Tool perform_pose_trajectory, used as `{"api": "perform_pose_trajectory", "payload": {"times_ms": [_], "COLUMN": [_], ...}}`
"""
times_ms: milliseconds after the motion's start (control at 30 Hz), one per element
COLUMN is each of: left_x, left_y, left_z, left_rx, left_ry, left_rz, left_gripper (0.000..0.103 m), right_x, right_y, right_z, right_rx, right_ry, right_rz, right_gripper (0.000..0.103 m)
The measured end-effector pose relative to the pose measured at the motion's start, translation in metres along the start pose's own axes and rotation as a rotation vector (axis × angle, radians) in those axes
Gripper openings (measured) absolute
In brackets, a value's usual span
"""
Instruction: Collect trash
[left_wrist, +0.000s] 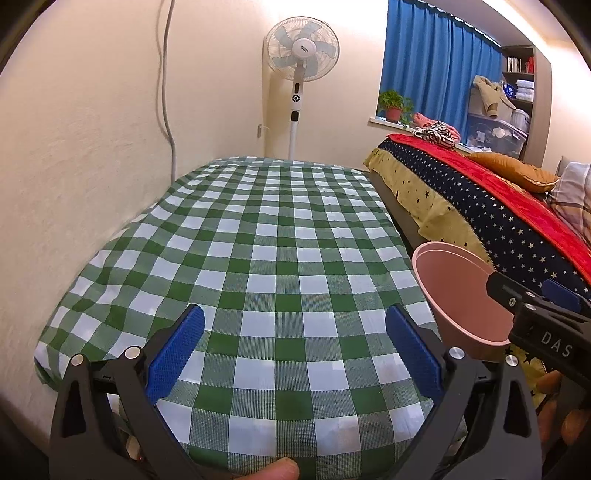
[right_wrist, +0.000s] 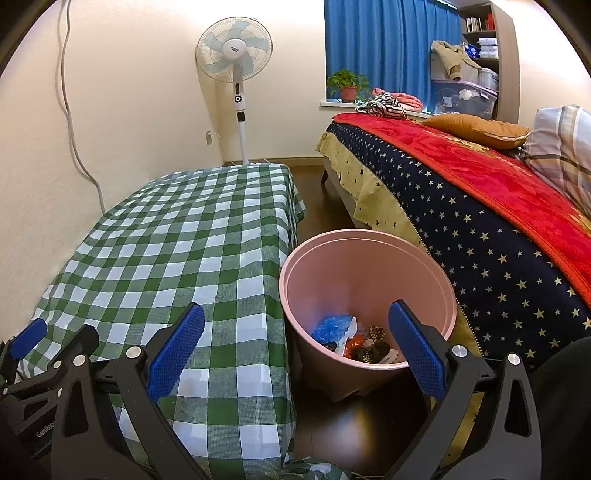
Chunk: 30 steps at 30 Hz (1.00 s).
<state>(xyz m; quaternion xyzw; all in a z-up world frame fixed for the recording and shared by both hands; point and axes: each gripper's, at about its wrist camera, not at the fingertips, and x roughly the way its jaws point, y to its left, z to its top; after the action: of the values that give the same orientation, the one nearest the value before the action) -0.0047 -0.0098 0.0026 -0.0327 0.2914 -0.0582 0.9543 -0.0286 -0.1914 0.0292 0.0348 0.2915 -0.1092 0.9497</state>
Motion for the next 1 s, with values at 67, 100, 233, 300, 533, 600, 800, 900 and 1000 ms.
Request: {"api": "perform_pose_trajectory", "payload": {"times_ms": [67,100,233,300,533,600,800,900,1000], "left_x": [0.0002,0.0005,-0.0005,-0.0014,-0.0023,-0.0021,-0.0021,-0.0022,-0.002], "left_y": [0.0002,0.0004,0.0003,0.0002,0.0001,0.0003,0.0006,0.0006,0.0008], "left_z": [0.0003,0.0001,0.0004,0.0008,0.0016,0.0017,0.0016,0.0017,0.0024], "left_rx": [0.001,0.001,-0.002,-0.004,-0.011,-0.009,-0.011,-0.011,-0.015], "left_ry": [-0.002,-0.002,-0.004,-0.007,-0.01,-0.009,-0.009,-0.01,-0.01], "left_rz": [-0.002,-0.003,-0.004,-0.004,-0.002,-0.001,-0.003,-0.003,-0.003], "left_gripper": [0.095,0.095,0.095,0.095,0.095,0.095,0.095,0.095,0.095], "right_x": [0.0,-0.0003,-0.0008,-0.0012,-0.0031,-0.0033,-0.0032,-0.0031,-0.0031], "right_y": [0.0,0.0004,0.0014,0.0016,0.0025,0.0025,0.0025,0.0024,0.0025], "right_z": [0.0,0.0003,0.0009,0.0011,0.0022,0.0026,0.0026,0.0023,0.0025], "right_rx": [-0.001,-0.002,-0.004,-0.004,-0.004,-0.005,-0.004,-0.004,-0.005], "right_ry": [0.0,-0.002,-0.003,-0.005,-0.006,-0.007,-0.006,-0.007,-0.008], "right_rz": [0.0,0.0,-0.001,-0.001,0.0,0.0,0.0,0.0,0.0], "right_gripper": [0.098,0.098,0.098,0.098,0.098,0.098,0.098,0.098,0.098]}}
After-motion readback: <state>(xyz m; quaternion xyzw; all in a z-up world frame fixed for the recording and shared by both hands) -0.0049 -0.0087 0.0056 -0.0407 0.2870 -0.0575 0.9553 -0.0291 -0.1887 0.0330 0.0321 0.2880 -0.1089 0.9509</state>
